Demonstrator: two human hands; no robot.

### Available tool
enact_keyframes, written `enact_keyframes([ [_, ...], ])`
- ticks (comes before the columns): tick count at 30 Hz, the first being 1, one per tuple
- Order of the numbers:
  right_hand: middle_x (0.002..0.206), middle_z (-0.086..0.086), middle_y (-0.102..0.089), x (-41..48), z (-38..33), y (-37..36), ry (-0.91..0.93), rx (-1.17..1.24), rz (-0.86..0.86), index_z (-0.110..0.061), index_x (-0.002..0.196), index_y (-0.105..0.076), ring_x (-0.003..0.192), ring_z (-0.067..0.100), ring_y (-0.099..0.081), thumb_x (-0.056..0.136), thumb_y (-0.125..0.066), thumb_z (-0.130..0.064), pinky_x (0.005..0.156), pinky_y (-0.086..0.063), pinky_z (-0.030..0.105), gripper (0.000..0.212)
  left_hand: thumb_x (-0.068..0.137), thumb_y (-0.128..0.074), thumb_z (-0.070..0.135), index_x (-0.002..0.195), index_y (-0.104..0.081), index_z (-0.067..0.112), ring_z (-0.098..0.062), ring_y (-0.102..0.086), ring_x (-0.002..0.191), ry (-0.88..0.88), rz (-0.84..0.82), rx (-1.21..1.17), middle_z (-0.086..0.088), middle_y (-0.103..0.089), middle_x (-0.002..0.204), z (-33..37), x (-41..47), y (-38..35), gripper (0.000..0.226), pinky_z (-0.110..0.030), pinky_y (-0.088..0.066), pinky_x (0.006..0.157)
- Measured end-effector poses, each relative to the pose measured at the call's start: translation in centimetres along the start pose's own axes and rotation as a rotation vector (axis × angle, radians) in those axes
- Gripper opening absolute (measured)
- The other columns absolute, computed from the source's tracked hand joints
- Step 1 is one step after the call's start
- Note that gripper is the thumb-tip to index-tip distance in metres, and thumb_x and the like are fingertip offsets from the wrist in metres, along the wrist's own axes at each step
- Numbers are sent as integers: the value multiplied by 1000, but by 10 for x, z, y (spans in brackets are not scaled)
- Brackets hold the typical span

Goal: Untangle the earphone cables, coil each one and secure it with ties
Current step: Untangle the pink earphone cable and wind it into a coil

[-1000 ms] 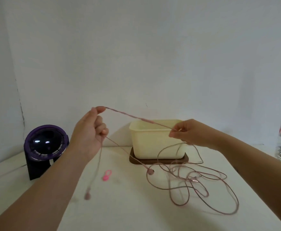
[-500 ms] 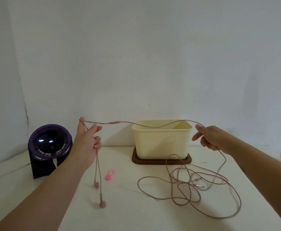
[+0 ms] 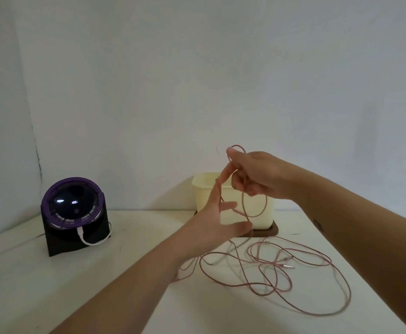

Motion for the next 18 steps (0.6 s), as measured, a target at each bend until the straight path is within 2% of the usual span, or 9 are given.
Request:
enact_keyframes([
  [2,66,7,-60,1,-4,-5,56,98,-42,-5,84,-64,54,17,-55,100,-35,-42,55,-42,23,49,82,-68,42,141,-10,48,4,-59,83,19,-7,-25,14,-64,111,4,5,-5,83,-20,-43,72],
  [4,81,9,-65,2,-1,-6,95,158,-86,-5,89,-63,74,22,-65,96,-45,-40,64,-52,24,40,92,-58,29,136,-31,34,2,-49,53,34,52,-90,10,-67,82,4,11,-3,52,-19,-37,58],
  [5,90,10,-66,2,3,-5,101,156,-104,-5,94,-63,81,23,-67,93,-50,-39,70,-54,25,36,96,-52,23,133,-39,29,-1,-43,46,57,121,-158,8,-63,70,0,15,4,40,-19,-34,51],
  [8,111,8,-64,-1,32,3,-6,65,-101,-6,108,-61,89,20,-69,90,-56,-31,76,-55,26,32,99,-40,12,126,-50,21,-4,-34,40,177,387,-448,4,-48,59,-24,14,41,30,-16,-25,38],
  [12,106,5,-67,-13,85,-9,-248,-254,-252,-1,111,-62,92,19,-66,93,-56,-28,81,-55,29,33,96,-35,4,120,-50,15,-3,-29,32,276,594,-877,3,-40,51,-57,-1,87,30,-15,-19,32],
  [15,103,4,-67,-15,110,-29,-275,-556,-326,-4,115,-63,90,15,-60,95,-52,-31,84,-49,28,35,96,-32,5,114,-52,15,-3,-32,35,276,665,-903,3,-44,57,-69,-7,107,29,-15,-21,30],
  [18,104,2,-70,-10,126,-43,-256,-740,-299,-5,101,-66,84,14,-56,97,-40,-44,83,-43,26,47,96,-34,6,106,-56,15,-2,-34,35,252,710,-813,2,-45,65,-67,-13,116,26,-15,-22,30],
])
Point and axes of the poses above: each hand's wrist, its own x-axis towards the middle knuckle, its own y-axis out of the back of the hand, z = x × y, the point moved 6 cm from there along x, towards the middle knuckle
